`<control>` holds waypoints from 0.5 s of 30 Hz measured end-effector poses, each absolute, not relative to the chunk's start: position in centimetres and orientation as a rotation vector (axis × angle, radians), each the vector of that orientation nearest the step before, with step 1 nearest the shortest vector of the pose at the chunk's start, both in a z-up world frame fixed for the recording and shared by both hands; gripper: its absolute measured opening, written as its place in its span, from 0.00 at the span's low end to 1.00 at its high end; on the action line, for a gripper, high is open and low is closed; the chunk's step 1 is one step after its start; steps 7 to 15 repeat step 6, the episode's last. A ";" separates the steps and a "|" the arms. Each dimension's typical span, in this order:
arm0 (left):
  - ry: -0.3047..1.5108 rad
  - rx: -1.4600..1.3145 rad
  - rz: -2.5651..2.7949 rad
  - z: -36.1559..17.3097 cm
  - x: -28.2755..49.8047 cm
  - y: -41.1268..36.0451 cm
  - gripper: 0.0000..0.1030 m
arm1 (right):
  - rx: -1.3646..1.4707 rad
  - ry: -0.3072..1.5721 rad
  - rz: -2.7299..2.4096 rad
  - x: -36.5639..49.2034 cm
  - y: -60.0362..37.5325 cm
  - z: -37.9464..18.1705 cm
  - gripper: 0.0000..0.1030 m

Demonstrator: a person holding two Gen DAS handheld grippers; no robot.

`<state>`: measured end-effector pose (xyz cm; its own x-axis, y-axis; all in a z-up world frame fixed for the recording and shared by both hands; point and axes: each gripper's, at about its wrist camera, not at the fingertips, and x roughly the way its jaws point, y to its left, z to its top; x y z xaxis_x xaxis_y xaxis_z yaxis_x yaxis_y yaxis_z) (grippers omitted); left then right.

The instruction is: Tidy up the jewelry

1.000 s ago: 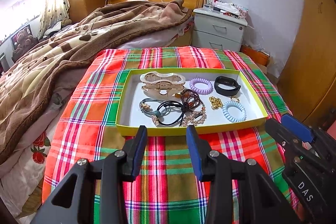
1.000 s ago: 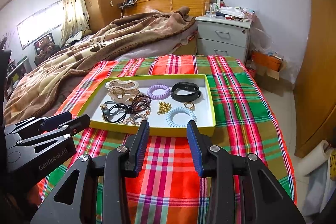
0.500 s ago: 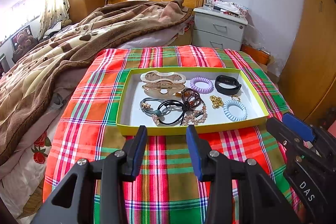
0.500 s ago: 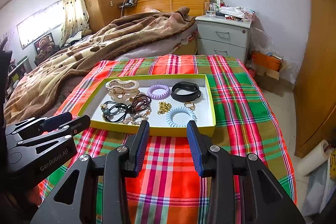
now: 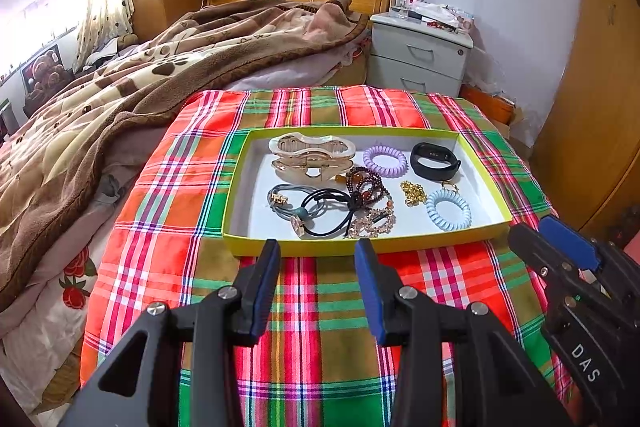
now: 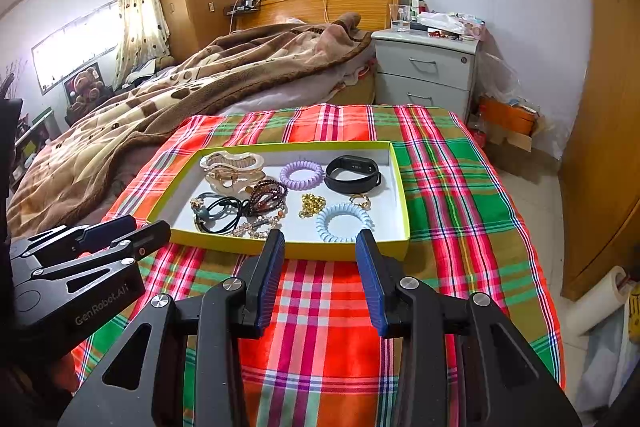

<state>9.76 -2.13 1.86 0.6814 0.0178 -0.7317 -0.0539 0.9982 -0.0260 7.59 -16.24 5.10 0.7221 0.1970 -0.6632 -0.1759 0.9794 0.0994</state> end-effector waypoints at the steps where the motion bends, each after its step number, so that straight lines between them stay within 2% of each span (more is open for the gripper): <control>1: 0.820 -0.047 0.043 1.8 9.8 -2.1 0.39 | 0.031 0.735 0.207 7.6 -16.3 5.1 0.37; 15: 0.834 -0.056 0.045 1.7 9.8 -1.9 0.39 | 0.031 0.736 0.208 7.6 -16.3 5.0 0.37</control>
